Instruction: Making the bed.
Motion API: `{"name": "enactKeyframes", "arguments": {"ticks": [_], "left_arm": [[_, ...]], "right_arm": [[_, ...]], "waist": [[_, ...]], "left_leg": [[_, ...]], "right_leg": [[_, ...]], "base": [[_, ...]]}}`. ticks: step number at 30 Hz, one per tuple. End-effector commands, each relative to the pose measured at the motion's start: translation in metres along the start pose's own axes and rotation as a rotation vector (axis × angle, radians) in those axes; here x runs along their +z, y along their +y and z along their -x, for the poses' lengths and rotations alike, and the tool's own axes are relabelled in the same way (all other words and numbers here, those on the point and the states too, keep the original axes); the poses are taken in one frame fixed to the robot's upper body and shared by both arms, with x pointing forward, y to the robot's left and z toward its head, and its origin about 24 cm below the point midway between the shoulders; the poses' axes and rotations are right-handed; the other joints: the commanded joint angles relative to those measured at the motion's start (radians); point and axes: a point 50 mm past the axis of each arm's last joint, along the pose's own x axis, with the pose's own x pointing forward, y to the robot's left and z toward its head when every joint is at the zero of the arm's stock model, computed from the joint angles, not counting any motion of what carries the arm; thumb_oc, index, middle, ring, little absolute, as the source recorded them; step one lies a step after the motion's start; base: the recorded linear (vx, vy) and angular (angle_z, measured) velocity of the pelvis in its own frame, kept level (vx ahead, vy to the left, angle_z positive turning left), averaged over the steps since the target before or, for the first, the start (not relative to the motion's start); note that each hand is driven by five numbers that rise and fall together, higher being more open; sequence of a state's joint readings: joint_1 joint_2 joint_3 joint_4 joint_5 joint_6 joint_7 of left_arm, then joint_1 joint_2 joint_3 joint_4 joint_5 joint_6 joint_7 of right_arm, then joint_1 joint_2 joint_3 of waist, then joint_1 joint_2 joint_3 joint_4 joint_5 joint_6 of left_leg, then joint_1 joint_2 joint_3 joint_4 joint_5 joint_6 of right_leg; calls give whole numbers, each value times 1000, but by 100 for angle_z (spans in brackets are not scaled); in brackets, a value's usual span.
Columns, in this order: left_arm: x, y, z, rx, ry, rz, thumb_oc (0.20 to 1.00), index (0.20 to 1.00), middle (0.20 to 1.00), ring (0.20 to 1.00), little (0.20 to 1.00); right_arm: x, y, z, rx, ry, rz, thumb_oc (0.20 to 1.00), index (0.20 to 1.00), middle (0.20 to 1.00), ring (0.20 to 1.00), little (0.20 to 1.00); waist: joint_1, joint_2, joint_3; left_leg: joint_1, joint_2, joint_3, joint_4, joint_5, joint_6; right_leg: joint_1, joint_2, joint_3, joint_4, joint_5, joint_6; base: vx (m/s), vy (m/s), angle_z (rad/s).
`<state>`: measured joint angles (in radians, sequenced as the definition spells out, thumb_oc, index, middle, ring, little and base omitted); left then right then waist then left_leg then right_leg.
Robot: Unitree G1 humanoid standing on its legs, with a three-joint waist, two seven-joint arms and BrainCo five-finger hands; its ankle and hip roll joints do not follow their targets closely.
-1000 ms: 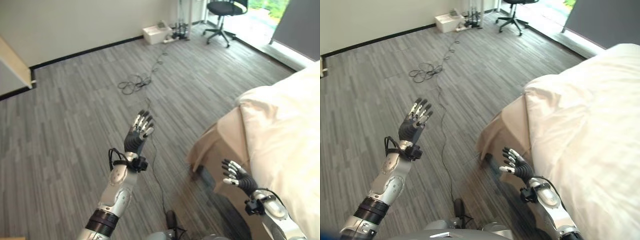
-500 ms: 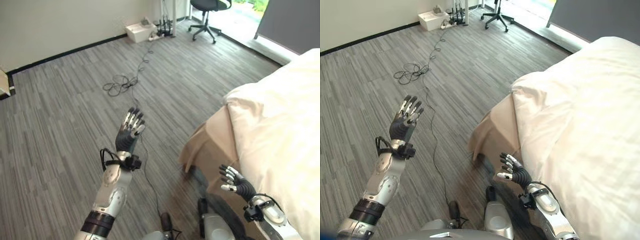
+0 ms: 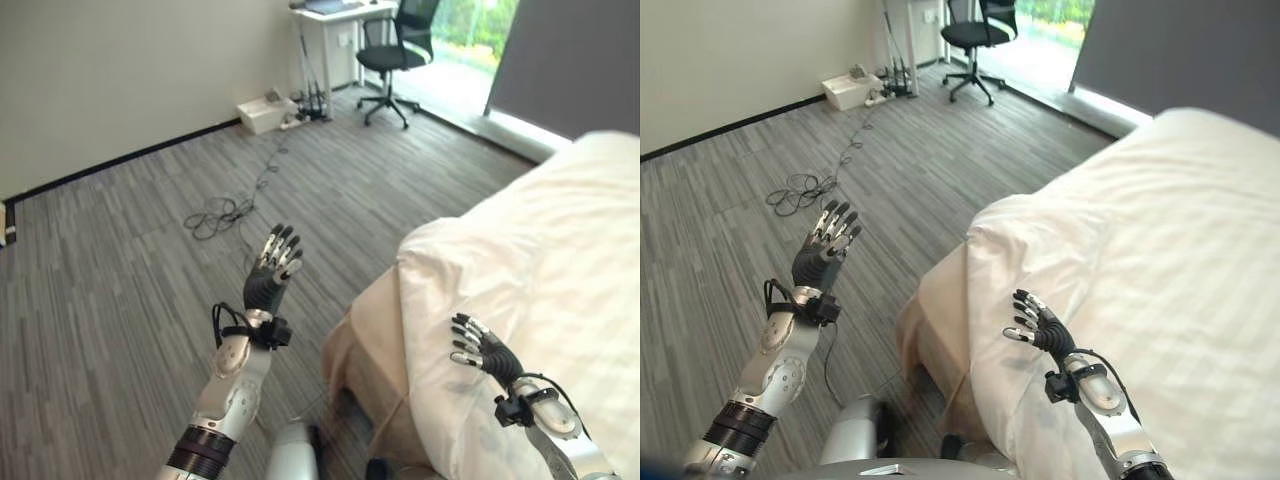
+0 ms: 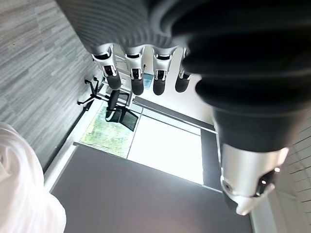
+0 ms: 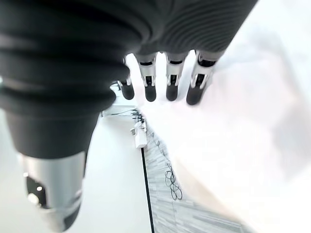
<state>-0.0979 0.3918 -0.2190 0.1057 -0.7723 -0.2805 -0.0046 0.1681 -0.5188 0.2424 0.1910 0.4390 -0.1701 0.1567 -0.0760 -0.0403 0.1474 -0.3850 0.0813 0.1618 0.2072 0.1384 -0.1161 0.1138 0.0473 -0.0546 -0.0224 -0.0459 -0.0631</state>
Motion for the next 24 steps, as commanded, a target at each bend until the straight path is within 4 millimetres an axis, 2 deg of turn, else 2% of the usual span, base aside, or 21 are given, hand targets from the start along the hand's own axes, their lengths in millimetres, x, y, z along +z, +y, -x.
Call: {"name": "enactKeyframes", "arguments": {"ticks": [1,2,5,6,7,8,9,11,15,16,18,19,21,22,23,24], "left_arm": [[21,-11,-11,-58,-125,15,1000,1000,1000,1000,1000],[23,-13,-13,-61,-134,12,1000,1000,1000,1000,1000],[28,-15,-16,-66,-162,15,1000,1000,1000,1000,1000],[27,-13,-15,-56,-162,16,1000,1000,1000,1000,1000],[28,-13,-15,-50,-167,19,1000,1000,1000,1000,1000],[29,-7,-12,-28,-176,20,1000,1000,1000,1000,1000],[30,-6,-12,-28,-176,19,1000,1000,1000,1000,1000],[27,-7,-11,-45,-158,15,1000,1000,1000,1000,1000],[34,-12,-17,-93,-163,-32,1000,1000,1000,1000,1000],[32,-13,-17,-102,-154,-33,1000,1000,1000,1000,1000],[29,-11,-17,-97,-126,-60,1000,1000,1000,1000,1000],[29,-11,-17,-97,-127,-61,1000,1000,1000,1000,1000],[32,-7,-17,-96,-124,-90,1000,1000,1000,1000,1000],[34,-6,-16,-101,-125,-114,1000,1000,1000,1000,1000],[35,-1,-12,-85,-115,-135,1000,1000,1000,1000,1000],[35,-1,-12,-85,-115,-135,1000,1000,1000,1000,1000]], "right_arm": [[7,-8,8,-21,-44,55,1000,1000,1000,1000,1000],[6,-9,9,-26,-41,51,1000,1000,1000,1000,1000],[4,-10,9,-29,-31,58,1000,1000,1000,1000,1000],[4,-12,9,-32,-27,66,1000,1000,1000,1000,1000],[6,-12,8,-30,-31,66,1000,1000,1000,1000,1000],[7,-8,1,-1,-28,61,1000,1000,1000,1000,1000],[7,-8,1,0,-28,61,1000,1000,1000,1000,1000],[5,-5,-3,-3,-25,43,1000,1000,1000,1000,1000],[6,-3,-6,-19,-38,-12,1000,1000,1000,1000,1000],[3,3,-9,8,-27,-15,1000,1000,1000,1000,1000],[2,7,-12,16,-22,-29,1000,1000,1000,1000,1000],[2,7,-12,15,-22,-29,1000,1000,1000,1000,1000],[2,10,-11,26,-27,-58,1000,1000,1000,1000,1000],[1,10,-10,32,-24,-63,1000,1000,1000,1000,1000],[-3,11,-8,28,-8,-63,1000,1000,1000,1000,1000],[-4,11,-8,28,-7,-63,1000,1000,1000,1000,1000]], "waist": [[-21,34,11],[-23,46,11],[-16,60,16],[-12,63,11],[-9,64,9],[1,66,-1],[2,66,0],[-4,66,-16],[-14,41,-25],[-14,28,-32],[-25,25,-22],[-23,26,-24],[-42,43,-1],[-46,48,10],[-54,51,4],[-55,51,5]], "left_leg": [[185,-10,-33,-77,25,44],[175,-7,-61,-130,70,28],[160,15,-178,-197,110,-1],[168,40,-269,-191,105,-14],[172,48,-317,-179,93,-22],[182,32,-389,-118,28,-25],[182,33,-387,-117,27,-25],[207,37,-348,-163,11,-2],[205,22,-256,-136,-37,33],[220,15,-190,-135,-67,63],[266,17,-122,-152,-85,81],[264,20,-120,-154,-83,80],[324,33,-66,-198,-91,88],[348,35,-43,-208,-100,91],[384,31,13,-222,-117,94],[386,31,12,-223,-117,93]], "right_leg": [[-16,-71,19,30,10,107],[-2,-65,37,30,1,108],[15,-65,110,44,-22,113],[19,-67,172,45,-31,119],[24,-73,204,44,-36,122],[34,-92,265,30,-44,131],[34,-92,267,30,-43,131],[38,-122,292,9,-40,153],[11,-174,323,27,-13,194],[-53,-191,347,96,35,235],[-121,-191,346,224,132,268],[-125,-188,348,224,135,268],[-207,-207,250,328,182,274],[-231,-228,169,350,179,263],[-268,-243,33,324,166,248],[-266,-243,32,323,166,248]], "base": [[279,165,-76],[369,205,-54],[323,132,-37],[331,163,-78],[477,273,-152],[308,196,-149],[406,313,-142],[325,336,-72],[208,265,-54],[287,398,-56],[219,279,-130],[124,235,-143],[111,283,-75],[179,391,-88],[141,291,-94],[135,238,-99]]}}
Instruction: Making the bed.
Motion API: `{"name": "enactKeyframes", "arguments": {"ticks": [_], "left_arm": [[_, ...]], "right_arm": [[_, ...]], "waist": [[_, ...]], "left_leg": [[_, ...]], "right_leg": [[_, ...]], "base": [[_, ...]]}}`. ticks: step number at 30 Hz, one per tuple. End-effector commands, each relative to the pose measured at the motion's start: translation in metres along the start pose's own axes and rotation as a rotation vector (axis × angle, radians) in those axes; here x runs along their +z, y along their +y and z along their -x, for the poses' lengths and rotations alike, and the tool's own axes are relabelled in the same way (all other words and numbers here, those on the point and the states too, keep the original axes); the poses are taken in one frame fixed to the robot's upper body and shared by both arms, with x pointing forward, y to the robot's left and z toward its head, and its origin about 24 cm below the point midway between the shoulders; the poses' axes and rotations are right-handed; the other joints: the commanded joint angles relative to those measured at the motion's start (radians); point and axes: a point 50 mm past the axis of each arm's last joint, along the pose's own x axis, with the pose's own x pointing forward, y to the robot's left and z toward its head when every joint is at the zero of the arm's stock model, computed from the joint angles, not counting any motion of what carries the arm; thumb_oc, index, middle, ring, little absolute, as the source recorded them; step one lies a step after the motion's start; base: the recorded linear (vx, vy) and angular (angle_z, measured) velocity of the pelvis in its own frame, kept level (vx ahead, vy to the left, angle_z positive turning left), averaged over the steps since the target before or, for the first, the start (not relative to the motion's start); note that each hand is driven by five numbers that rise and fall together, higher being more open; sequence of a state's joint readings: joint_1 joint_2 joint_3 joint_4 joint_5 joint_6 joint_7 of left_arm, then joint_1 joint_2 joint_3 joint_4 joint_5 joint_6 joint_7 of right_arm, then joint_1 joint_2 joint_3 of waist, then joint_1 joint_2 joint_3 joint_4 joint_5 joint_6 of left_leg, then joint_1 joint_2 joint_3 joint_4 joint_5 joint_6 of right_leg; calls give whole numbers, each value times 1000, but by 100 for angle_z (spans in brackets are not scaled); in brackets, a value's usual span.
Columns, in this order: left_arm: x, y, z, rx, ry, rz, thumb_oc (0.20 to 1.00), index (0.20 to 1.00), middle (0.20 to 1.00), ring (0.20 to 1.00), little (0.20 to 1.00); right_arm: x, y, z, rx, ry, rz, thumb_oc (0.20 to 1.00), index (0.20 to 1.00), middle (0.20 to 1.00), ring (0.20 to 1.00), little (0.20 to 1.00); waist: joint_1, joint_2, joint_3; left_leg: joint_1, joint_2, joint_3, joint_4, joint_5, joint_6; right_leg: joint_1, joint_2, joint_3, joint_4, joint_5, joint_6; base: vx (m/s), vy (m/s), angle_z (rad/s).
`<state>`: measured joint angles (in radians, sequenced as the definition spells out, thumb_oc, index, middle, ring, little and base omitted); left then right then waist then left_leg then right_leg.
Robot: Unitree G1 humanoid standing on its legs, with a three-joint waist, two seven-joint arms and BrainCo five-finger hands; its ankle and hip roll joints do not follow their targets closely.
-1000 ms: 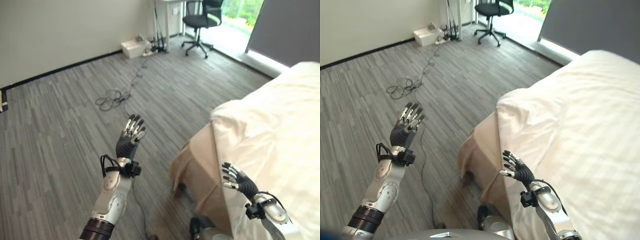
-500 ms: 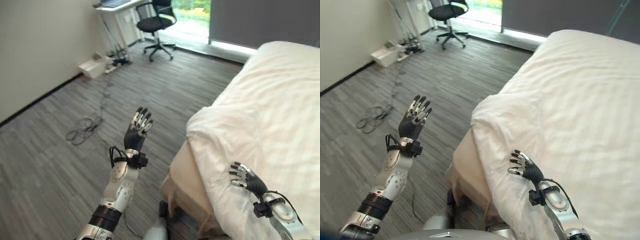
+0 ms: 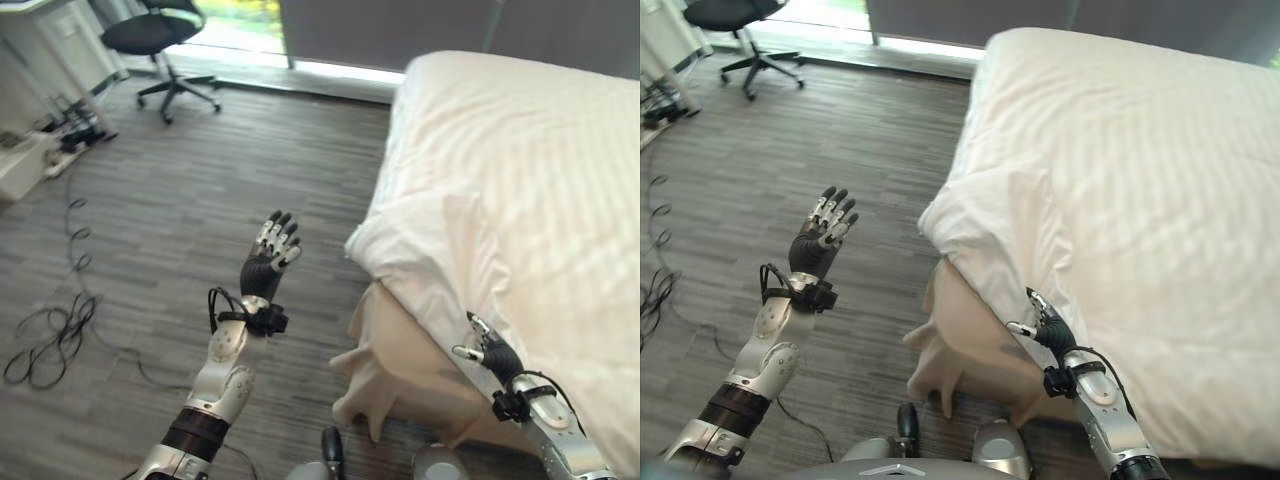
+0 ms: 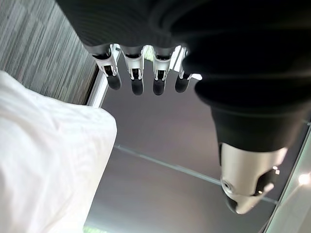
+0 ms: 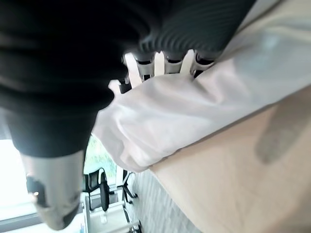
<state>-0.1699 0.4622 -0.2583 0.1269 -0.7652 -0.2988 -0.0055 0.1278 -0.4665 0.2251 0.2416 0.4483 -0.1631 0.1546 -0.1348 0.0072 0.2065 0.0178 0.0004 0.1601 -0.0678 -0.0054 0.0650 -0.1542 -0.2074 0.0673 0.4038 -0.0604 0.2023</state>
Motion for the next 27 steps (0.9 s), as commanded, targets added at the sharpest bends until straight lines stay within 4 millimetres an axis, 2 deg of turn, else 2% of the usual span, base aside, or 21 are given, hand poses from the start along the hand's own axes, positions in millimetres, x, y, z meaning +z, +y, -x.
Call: {"name": "enactKeyframes", "arguments": {"ticks": [1,3,4,6,9,10,11,12,13,14,15,17,18,19,20,21,23,24,25,26,27], "left_arm": [[20,5,3,-15,-78,-59,1000,1000,1000,1000,1000],[13,5,9,-23,-52,-54,1000,1000,1000,1000,1000],[13,5,9,-23,-51,-54,1000,1000,1000,1000,1000],[8,6,11,-11,-38,-53,1000,1000,1000,1000,1000],[7,4,12,-9,-37,-45,1000,1000,1000,1000,1000],[8,4,13,-22,-46,-47,1000,1000,1000,1000,1000],[11,4,13,-28,-57,-50,1000,1000,1000,1000,1000],[15,3,10,-30,-77,-39,1000,1000,1000,1000,1000],[15,3,10,-30,-77,-39,1000,1000,1000,1000,1000],[21,-2,4,-46,-110,-4,1000,1000,1000,1000,1000],[26,-8,-3,-57,-142,14,1000,1000,1000,1000,1000],[26,-14,-10,-69,-152,51,1000,1000,1000,1000,1000],[25,-15,-10,-70,-152,54,1000,1000,1000,1000,1000],[25,-15,-9,-64,-157,66,1000,1000,1000,1000,1000],[23,-14,-9,-49,-156,71,1000,1000,1000,1000,1000],[23,-15,-9,-49,-156,71,1000,1000,1000,1000,1000],[23,-12,-9,-37,-156,60,1000,1000,1000,1000,1000],[26,-9,-8,-24,-170,52,1000,1000,1000,1000,1000],[30,-4,-8,2,-186,40,1000,1000,1000,1000,1000],[31,-1,-7,16,-192,27,1000,1000,1000,1000,1000],[31,-1,-7,16,-192,27,1000,1000,1000,1000,1000]], "right_arm": [[-5,8,3,49,10,-13,1000,1000,1000,1000,1000],[-10,3,9,45,30,1,1000,1000,1000,1000,1000],[-10,3,10,45,30,1,1000,1000,1000,1000,1000],[-8,1,12,40,22,3,1000,1000,1000,1000,1000],[-6,2,11,48,12,3,1000,1000,1000,1000,1000],[-7,3,12,60,15,0,1000,1000,1000,1000,1000],[-7,3,11,66,15,-8,1000,1000,1000,1000,1000],[-4,2,10,68,4,-6,1000,1000,1000,1000,1000],[-3,2,9,68,3,-6,1000,1000,1000,1000,1000],[1,0,8,68,-11,1,1000,1000,1000,1000,1000],[3,-6,9,56,-5,44,1000,1000,1000,1000,1000],[0,-9,13,32,5,48,1000,1000,1000,1000,1000],[0,-10,14,31,6,49,1000,1000,1000,1000,1000],[-1,-10,16,25,6,40,1000,1000,1000,1000,1000],[-3,-14,19,3,13,43,1000,1000,1000,1000,1000],[-3,-14,19,2,13,43,1000,1000,1000,1000,1000],[-4,-13,16,0,22,56,1000,1000,1000,1000,1000],[0,-13,13,4,10,67,1000,1000,1000,1000,1000],[5,-14,10,18,-1,75,1000,1000,1000,1000,1000],[5,-15,10,26,4,81,1000,1000,1000,1000,1000],[5,-15,10,26,4,81,1000,1000,1000,1000,1000]], "waist": [[-3,3,-58],[-20,1,-70],[-19,2,-69],[-15,0,-77],[-11,-2,-86],[-10,-19,-97],[-3,-25,-104],[7,-31,-100],[6,-30,-101],[12,-39,-84],[20,-51,-64],[-12,-34,-79],[-8,-36,-75],[-14,-24,-89],[-12,-7,-97],[-11,-7,-97],[-4,5,-95],[19,-2,-87],[43,-24,-68],[49,-25,-67],[48,-25,-69]], "left_leg": [[-5,110,33,45,25,-89],[24,94,84,18,27,-85],[26,94,85,16,27,-85],[44,87,117,4,25,-85],[55,92,159,6,17,-84],[50,98,179,36,11,-99],[36,112,195,78,20,-116],[-5,139,194,170,40,-140],[-9,142,193,177,37,-142],[-74,169,181,295,57,-166],[-142,194,167,353,103,-189],[-93,208,250,248,52,-191],[-83,200,271,227,71,-176],[-50,185,291,144,50,-182],[-46,156,311,66,93,-153],[-45,155,312,63,94,-153],[-39,156,257,12,127,-153],[-71,176,156,30,142,-172],[-76,243,-49,79,125,-205],[-74,274,-148,107,128,-217],[-78,274,-150,107,130,-217]], "right_leg": [[-7,21,-127,-123,172,-20],[-27,52,-199,-162,171,-20],[-26,53,-199,-163,172,-20],[-1,41,-283,-202,165,-31],[-1,44,-346,-163,146,-32],[67,69,-333,-310,107,-49],[93,78,-331,-346,105,-63],[107,85,-334,-353,97,-80],[106,87,-335,-354,97,-81],[111,87,-335,-354,90,-101],[126,72,-347,-362,78,-106],[140,67,-376,-365,63,-82],[137,61,-381,-366,77,-85],[144,56,-386,-369,68,-64],[128,52,-379,-368,89,-62],[128,51,-377,-368,89,-62],[120,61,-342,-368,96,-57],[110,50,-293,-366,103,-55],[100,-3,-230,-354,99,-47],[86,-17,-194,-341,94,-43],[83,-18,-195,-342,95,-43]], "base": [[82,122,-74],[128,164,-54],[96,88,-56],[55,48,-51],[21,-32,-47],[23,-181,-56],[13,-233,-28],[-15,-132,-32],[-52,-144,-32],[-121,-93,-30],[-56,-91,-7],[36,23,22],[89,92,31],[50,152,24],[99,141,-1],[27,147,-20],[85,171,-51],[141,368,-96],[119,422,-131],[65,307,-92],[21,261,-66]]}}
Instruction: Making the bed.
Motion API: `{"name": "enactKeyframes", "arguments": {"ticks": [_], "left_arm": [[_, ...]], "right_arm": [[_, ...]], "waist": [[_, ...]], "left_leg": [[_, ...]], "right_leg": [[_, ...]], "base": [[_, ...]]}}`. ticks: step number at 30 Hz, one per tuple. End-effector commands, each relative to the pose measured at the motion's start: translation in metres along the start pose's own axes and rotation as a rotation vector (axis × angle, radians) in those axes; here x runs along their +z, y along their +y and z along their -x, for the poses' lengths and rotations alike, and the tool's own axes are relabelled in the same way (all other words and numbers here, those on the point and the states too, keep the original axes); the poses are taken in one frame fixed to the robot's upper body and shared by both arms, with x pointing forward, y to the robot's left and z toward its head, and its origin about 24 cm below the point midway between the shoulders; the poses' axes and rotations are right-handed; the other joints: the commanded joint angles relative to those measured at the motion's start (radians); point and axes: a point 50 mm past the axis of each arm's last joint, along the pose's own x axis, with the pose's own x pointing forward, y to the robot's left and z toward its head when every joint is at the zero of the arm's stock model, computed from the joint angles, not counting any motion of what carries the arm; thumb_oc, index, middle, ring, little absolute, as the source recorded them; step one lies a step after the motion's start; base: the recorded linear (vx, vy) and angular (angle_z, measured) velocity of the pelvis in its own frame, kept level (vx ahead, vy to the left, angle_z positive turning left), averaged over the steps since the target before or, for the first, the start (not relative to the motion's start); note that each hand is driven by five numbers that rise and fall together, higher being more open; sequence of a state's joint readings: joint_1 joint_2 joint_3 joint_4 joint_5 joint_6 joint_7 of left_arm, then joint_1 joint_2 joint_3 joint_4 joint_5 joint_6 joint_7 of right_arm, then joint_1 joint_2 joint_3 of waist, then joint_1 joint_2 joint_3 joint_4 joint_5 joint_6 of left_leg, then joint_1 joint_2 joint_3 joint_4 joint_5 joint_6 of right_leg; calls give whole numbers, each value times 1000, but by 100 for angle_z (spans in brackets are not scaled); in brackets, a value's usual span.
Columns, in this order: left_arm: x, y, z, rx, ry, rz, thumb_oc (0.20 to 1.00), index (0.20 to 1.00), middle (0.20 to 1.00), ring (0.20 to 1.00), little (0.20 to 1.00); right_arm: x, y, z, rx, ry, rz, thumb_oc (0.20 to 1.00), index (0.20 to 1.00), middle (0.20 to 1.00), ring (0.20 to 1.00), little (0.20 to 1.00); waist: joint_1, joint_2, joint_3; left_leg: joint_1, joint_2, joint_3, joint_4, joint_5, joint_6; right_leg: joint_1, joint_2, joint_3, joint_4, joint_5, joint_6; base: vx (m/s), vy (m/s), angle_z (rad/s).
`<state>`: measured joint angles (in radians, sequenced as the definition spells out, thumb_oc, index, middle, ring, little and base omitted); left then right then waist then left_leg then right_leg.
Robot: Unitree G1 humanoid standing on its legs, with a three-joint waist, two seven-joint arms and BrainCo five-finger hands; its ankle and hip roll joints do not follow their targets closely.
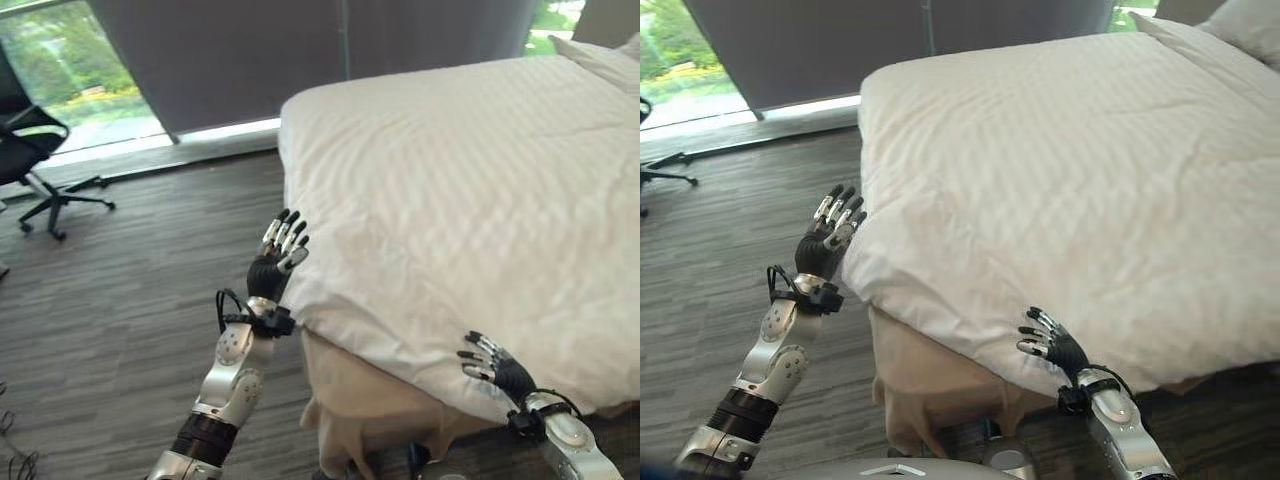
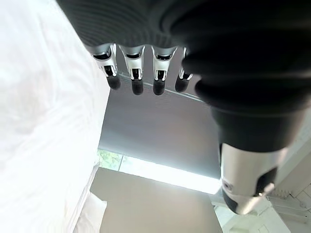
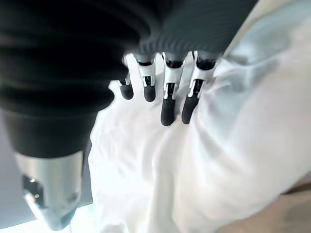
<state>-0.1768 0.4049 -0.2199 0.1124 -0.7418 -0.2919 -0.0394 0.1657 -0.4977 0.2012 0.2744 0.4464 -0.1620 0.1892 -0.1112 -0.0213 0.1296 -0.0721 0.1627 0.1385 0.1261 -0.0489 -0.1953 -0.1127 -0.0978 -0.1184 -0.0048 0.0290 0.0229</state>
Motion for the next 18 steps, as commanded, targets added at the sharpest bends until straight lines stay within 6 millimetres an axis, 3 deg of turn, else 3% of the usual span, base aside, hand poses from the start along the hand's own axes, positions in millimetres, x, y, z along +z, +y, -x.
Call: {"name": "enactKeyframes", "arguments": {"ticks": [1,2,3,4,5,6,7,8,9,10,11,13,14,15,18], "left_arm": [[31,10,-3,54,-155,-25,1000,1000,1000,1000,1000],[32,12,-2,56,-160,-24,1000,1000,1000,1000,1000],[34,19,3,70,-151,-45,1000,1000,1000,1000,1000],[35,20,3,63,-150,-51,1000,1000,1000,1000,1000],[35,20,3,63,-150,-51,1000,1000,1000,1000,1000],[32,20,4,54,-136,-51,1000,1000,1000,1000,1000],[29,18,3,38,-116,-54,1000,1000,1000,1000,1000],[22,16,6,28,-82,-60,1000,1000,1000,1000,1000],[20,18,8,41,-70,-83,1000,1000,1000,1000,1000],[20,18,8,41,-71,-84,1000,1000,1000,1000,1000],[19,27,17,72,-46,-88,1000,1000,1000,1000,1000],[15,30,24,61,-13,-101,1000,1000,1000,1000,1000],[10,36,30,102,16,-100,1000,1000,1000,1000,1000],[10,36,30,102,16,-100,1000,1000,1000,1000,1000],[7,44,42,151,34,-71,1000,1000,1000,1000,1000]], "right_arm": [[18,-3,-2,36,-56,62,1000,1000,1000,1000,1000],[17,-3,-1,38,-52,55,1000,1000,1000,1000,1000],[11,-6,2,24,-31,18,1000,1000,1000,1000,1000],[9,-6,2,17,-31,-7,1000,1000,1000,1000,1000],[9,-6,2,17,-31,-8,1000,1000,1000,1000,1000],[5,-5,3,8,-19,-20,1000,1000,1000,1000,1000],[0,-5,6,-10,-7,-33,1000,1000,1000,1000,1000],[-5,2,3,-24,1,-64,1000,1000,1000,1000,1000],[-6,7,-1,-25,-5,-91,1000,1000,1000,1000,1000],[-6,7,-1,-25,-5,-92,1000,1000,1000,1000,1000],[-6,17,-6,9,-16,-170,1000,1000,1000,1000,1000],[-9,21,-5,61,5,-163,1000,1000,1000,1000,1000],[-12,17,-3,25,9,-179,1000,1000,1000,1000,1000],[-12,18,-4,25,9,-179,1000,1000,1000,1000,1000],[-9,13,-4,14,-3,-170,1000,1000,1000,1000,1000]], "waist": [[31,4,7],[24,7,-2],[12,31,-19],[5,35,-23],[10,33,-21],[7,26,-25],[-1,17,-28],[-15,8,-20],[3,20,4],[3,18,3],[25,44,26],[5,51,38],[15,56,41],[15,56,40],[22,53,21]], "left_leg": [[22,136,-241,-36,181,34],[30,151,-266,-34,199,22],[92,142,-370,-26,139,2],[111,128,-352,-78,102,7],[118,127,-345,-81,102,8],[150,102,-312,-139,54,24],[184,66,-271,-201,20,51],[221,15,-207,-213,-13,92],[249,0,-149,-213,-13,107],[247,-3,-149,-213,-12,107],[245,-26,-102,-213,-2,128],[224,-52,-80,-213,18,157],[186,-93,-60,-189,21,193],[183,-94,-60,-188,22,193],[152,-113,-41,-160,27,212]], "right_leg": [[23,-134,40,86,1,142],[17,-138,54,91,4,149],[0,-182,143,101,37,194],[-11,-205,158,100,62,208],[-10,-206,164,99,62,209],[-17,-234,179,90,97,224],[-28,-273,194,83,178,239],[-84,-304,196,95,304,239],[-131,-318,134,104,369,239],[-133,-320,136,103,372,239],[-161,-330,-72,154,307,229],[-186,-204,-7,278,212,216],[-124,-112,-35,349,95,167],[-126,-112,-35,347,97,167],[-65,-43,-3,385,49,136]], "base": [[27,225,-93],[197,876,-111],[208,946,-114],[197,874,-46],[47,422,-18],[32,452,-48],[12,813,-83],[-42,804,-84],[-59,555,-46],[-182,550,-121],[-222,538,-168],[-322,706,-166],[-272,510,-104],[-236,391,-72],[-110,135,-8]]}}
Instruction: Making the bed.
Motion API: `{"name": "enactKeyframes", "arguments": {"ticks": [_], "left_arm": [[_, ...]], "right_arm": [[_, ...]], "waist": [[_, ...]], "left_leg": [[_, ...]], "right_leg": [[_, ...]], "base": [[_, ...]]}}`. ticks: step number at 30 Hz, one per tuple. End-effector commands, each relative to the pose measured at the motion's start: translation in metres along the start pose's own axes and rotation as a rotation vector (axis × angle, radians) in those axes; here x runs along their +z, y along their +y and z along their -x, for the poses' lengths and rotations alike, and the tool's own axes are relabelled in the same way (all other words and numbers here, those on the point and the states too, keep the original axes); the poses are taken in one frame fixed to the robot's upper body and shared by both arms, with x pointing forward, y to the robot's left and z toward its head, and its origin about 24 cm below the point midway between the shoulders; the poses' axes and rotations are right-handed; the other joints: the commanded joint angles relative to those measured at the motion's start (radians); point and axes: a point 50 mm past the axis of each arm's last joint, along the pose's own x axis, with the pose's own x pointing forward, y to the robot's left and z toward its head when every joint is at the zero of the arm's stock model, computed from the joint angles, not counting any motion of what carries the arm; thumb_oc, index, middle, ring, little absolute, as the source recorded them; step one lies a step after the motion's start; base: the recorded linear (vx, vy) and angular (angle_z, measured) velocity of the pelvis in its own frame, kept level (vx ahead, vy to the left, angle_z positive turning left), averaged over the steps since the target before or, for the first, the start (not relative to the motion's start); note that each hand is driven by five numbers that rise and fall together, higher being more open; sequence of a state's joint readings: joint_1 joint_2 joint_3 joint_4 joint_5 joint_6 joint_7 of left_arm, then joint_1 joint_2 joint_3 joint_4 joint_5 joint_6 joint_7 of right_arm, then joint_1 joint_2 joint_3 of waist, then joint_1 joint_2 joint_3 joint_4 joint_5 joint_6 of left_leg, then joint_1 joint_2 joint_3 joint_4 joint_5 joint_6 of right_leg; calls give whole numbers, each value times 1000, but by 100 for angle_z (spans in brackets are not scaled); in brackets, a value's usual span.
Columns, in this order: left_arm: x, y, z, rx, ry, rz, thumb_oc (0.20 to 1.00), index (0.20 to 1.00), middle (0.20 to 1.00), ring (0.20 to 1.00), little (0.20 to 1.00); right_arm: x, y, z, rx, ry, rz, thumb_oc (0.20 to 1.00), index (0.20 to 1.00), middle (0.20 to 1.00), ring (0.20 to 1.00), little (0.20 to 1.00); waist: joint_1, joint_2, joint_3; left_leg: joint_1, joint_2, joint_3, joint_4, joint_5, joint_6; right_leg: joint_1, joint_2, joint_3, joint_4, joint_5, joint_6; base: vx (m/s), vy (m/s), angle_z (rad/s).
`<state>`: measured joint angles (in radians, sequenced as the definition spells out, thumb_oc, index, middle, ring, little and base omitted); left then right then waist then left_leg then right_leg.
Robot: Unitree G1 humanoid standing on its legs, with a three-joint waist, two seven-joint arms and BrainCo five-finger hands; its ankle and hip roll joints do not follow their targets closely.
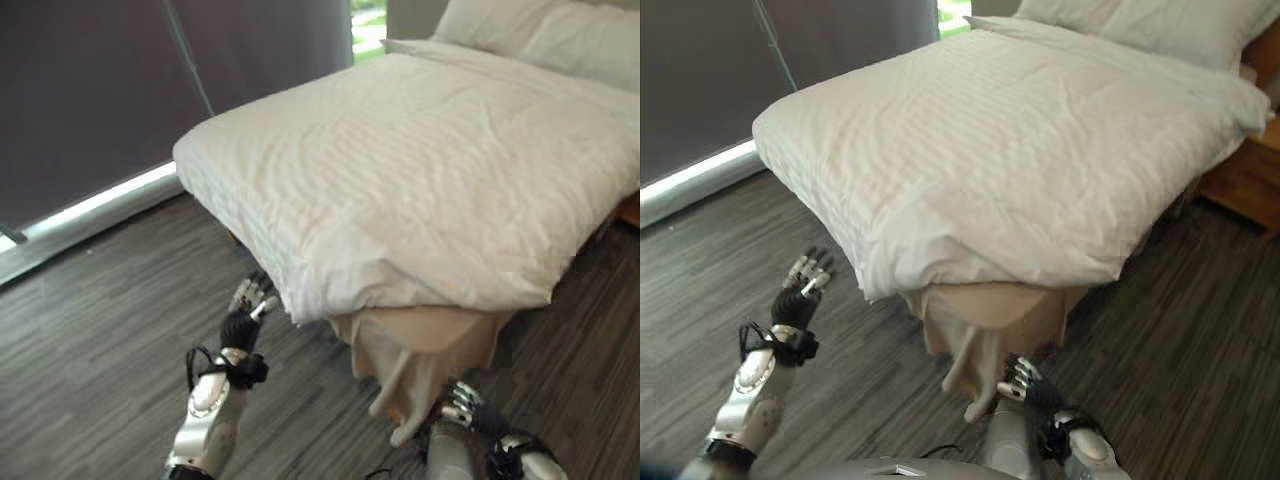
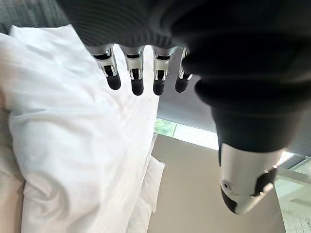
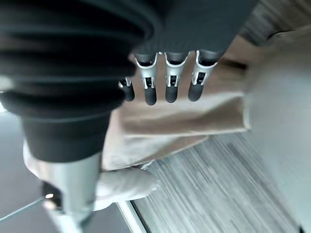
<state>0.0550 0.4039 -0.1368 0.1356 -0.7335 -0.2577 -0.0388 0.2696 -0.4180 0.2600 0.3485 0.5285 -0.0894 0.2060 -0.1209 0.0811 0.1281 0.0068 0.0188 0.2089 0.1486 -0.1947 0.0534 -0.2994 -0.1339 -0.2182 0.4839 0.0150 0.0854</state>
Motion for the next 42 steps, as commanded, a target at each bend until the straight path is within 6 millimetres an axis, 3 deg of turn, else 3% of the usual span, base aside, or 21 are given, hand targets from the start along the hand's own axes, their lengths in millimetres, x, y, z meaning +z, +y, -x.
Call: {"name": "enactKeyframes", "arguments": {"ticks": [1,2,4,6,7,11,15,25,26,29,32,33,34,36,37,40,41,42], "left_arm": [[41,1,-13,-50,-158,-51,1000,1000,1000,1000,1000],[39,3,-11,-42,-151,-47,1000,1000,1000,1000,1000],[36,11,-5,-5,-129,-56,1000,1000,1000,1000,1000],[35,15,-3,13,-127,-46,1000,1000,1000,1000,1000],[32,17,0,29,-119,-30,1000,1000,1000,1000,1000],[28,19,2,48,-113,7,1000,1000,1000,1000,1000],[20,16,2,60,-99,43,1000,1000,1000,1000,1000],[9,22,15,119,-68,98,1000,1000,1000,1000,1000],[21,31,6,194,-147,55,1000,1000,1000,1000,1000],[20,30,7,187,-148,54,1000,1000,1000,1000,1000],[28,31,6,177,-173,29,1000,1000,1000,1000,1000],[33,36,8,187,-187,13,1000,1000,1000,1000,1000],[33,36,9,187,-187,13,1000,1000,1000,1000,1000],[38,47,15,216,-193,-8,1000,1000,1000,1000,1000],[38,47,15,216,-194,-7,1000,1000,1000,1000,1000],[32,48,21,197,-159,-6,1000,1000,1000,1000,1000],[25,42,24,134,-106,-6,1000,1000,1000,1000,1000],[22,38,24,107,-87,-4,1000,1000,1000,1000,1000]], "right_arm": [[55,-5,-16,17,-225,37,1000,1000,1000,1000,1000],[56,-7,-16,9,-228,46,1000,1000,1000,1000,1000],[64,-8,-19,-4,-250,66,1000,1000,1000,1000,1000],[66,-5,-21,4,-258,63,1000,1000,1000,1000,1000],[68,-2,-24,21,-260,72,1000,1000,1000,1000,1000],[74,-1,-24,42,-272,104,1000,1000,1000,1000,1000],[86,-13,-17,-13,-319,145,1000,1000,1000,1000,1000],[108,-27,-4,-107,-449,108,1000,1000,1000,1000,1000],[149,-30,11,-192,-681,104,1000,1000,1000,1000,1000],[145,-36,15,-238,-673,111,1000,1000,1000,1000,1000],[133,-49,20,-312,-629,114,1000,1000,1000,1000,1000],[133,-61,26,-374,-604,167,1000,1000,1000,1000,1000],[133,-61,26,-374,-604,167,1000,1000,1000,1000,1000],[156,-90,37,-519,-615,298,1000,1000,1000,1000,1000],[157,-90,37,-519,-615,299,1000,1000,1000,1000,1000],[201,-110,49,-588,-647,494,1000,1000,1000,1000,1000],[243,-124,52,-635,-624,677,1000,1000,1000,1000,1000],[262,-125,45,-639,-609,743,1000,1000,1000,1000,1000]], "waist": [[32,-50,24],[42,-54,17],[95,-67,-4],[105,-74,-7],[113,-82,-19],[120,-83,-36],[108,-80,-39],[96,-79,-38],[132,-82,27],[120,-65,19],[99,-64,-21],[97,-72,-33],[98,-73,-33],[108,-92,-44],[108,-92,-44],[128,-109,-53],[159,-126,-51],[172,-132,-44]], "left_leg": [[74,31,-110,-182,172,-37],[71,29,-100,-178,172,-34],[41,34,-50,-149,177,-36],[42,35,-38,-150,172,-40],[38,49,-20,-140,168,-55],[31,61,-6,-143,186,-69],[17,61,1,-143,204,-89],[30,63,7,-151,202,-90],[-205,125,-72,28,352,-161],[-158,123,-81,-21,363,-163],[-54,103,-53,-140,300,-129],[-35,94,-51,-160,289,-119],[-33,93,-50,-162,289,-119],[-13,79,-42,-192,273,-102],[-12,78,-41,-194,273,-101],[-8,63,-44,-222,265,-90],[-24,56,-53,-227,264,-87],[-30,55,-56,-226,261,-87]], "right_leg": [[122,-7,98,-103,62,74],[142,-14,75,-110,62,70],[228,-84,-62,-177,78,80],[239,-91,-90,-218,74,79],[283,-69,-72,-310,40,77],[323,-43,-75,-398,10,60],[362,-19,-74,-487,-13,42],[382,-5,-53,-521,-2,39],[378,14,-5,-535,-5,-7],[386,26,-1,-527,-18,-4],[402,7,6,-538,-25,12],[406,1,8,-543,-23,18],[407,1,8,-544,-23,19],[401,-11,15,-550,-16,34],[401,-12,16,-550,-16,35],[393,-19,14,-558,-6,51],[383,-24,2,-563,3,59],[378,-24,1,-564,5,63]], "base": [[-76,83,-26],[-60,21,-67],[-88,-26,-66],[-41,-82,-58],[-40,-141,-72],[-25,-85,-33],[-68,-78,-12],[-35,-23,-6],[71,33,-6],[121,56,1],[270,135,-4],[209,106,-9],[170,85,-9],[133,75,-7],[100,62,-9],[99,79,-2],[50,55,9],[22,51,10]]}}
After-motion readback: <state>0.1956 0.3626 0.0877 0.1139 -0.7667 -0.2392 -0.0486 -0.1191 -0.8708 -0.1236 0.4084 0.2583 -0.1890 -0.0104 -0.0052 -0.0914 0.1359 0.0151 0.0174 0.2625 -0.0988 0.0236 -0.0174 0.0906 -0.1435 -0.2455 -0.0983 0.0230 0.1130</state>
